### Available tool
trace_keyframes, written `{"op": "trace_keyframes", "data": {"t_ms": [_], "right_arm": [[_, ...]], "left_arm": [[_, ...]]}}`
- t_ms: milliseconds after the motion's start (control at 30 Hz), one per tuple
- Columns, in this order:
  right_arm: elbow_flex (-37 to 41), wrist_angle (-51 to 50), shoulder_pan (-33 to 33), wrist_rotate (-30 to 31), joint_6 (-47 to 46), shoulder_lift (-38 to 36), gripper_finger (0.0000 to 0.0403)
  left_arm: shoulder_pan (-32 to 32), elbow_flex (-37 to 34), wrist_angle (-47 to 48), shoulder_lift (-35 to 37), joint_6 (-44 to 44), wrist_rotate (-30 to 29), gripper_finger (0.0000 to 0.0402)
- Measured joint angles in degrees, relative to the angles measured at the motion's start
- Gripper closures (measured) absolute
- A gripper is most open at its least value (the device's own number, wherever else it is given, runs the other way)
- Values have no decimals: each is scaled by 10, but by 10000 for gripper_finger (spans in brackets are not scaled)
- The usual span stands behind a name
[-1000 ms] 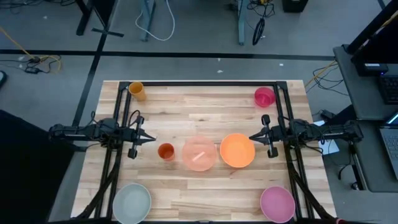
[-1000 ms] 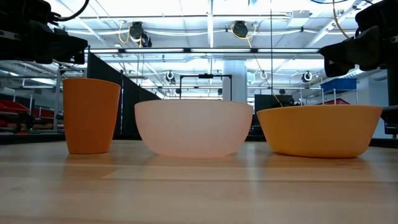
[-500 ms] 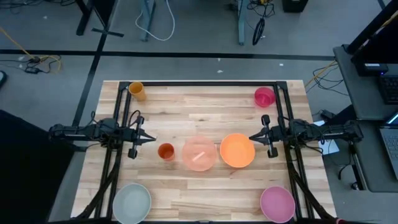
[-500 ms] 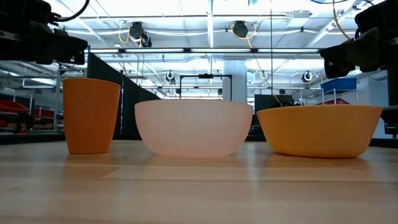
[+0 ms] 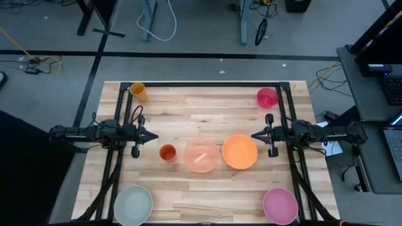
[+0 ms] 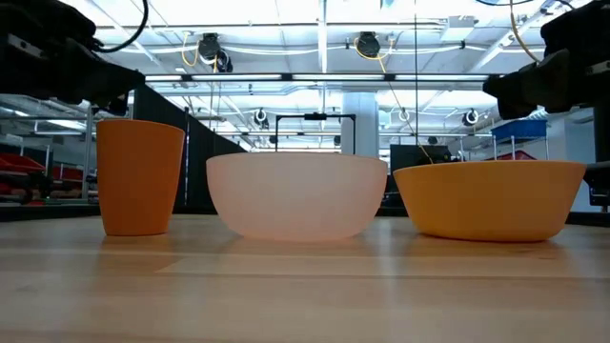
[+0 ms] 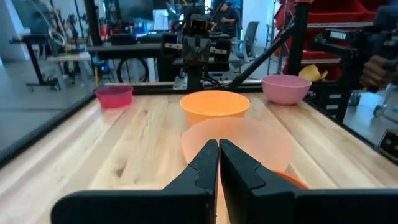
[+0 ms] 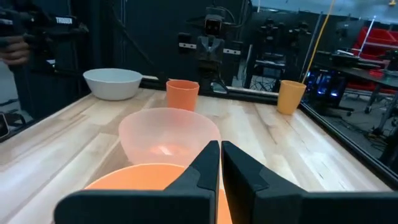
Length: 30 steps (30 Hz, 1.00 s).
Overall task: Nest bowls inside each other
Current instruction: Stack the orange bowl on top of the light orange bowl
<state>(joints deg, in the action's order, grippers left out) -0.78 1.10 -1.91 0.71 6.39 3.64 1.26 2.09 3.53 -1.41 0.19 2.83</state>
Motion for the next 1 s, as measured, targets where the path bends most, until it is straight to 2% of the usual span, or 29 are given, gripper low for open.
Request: {"op": "trace_keyframes", "data": {"t_ms": [267,467,567,700,867,1000], "right_arm": [[-22,22,0,13,-39,4,403],[-106,8,0,21,-39,46,403],[-171,-36,0,26,-29,100,403],[-265,-88,0,28,-12,200,403],[-370,-184,1,28,-8,336,403],[-406,-280,12,28,-36,421,403]], "left_arm": [[0,0,0,0,3,0,402],[0,23,2,-7,4,0,402],[0,63,15,-22,12,-1,402],[0,147,86,-62,29,-13,402],[0,265,158,-147,35,-22,402],[0,325,189,-230,31,-23,402]]}}
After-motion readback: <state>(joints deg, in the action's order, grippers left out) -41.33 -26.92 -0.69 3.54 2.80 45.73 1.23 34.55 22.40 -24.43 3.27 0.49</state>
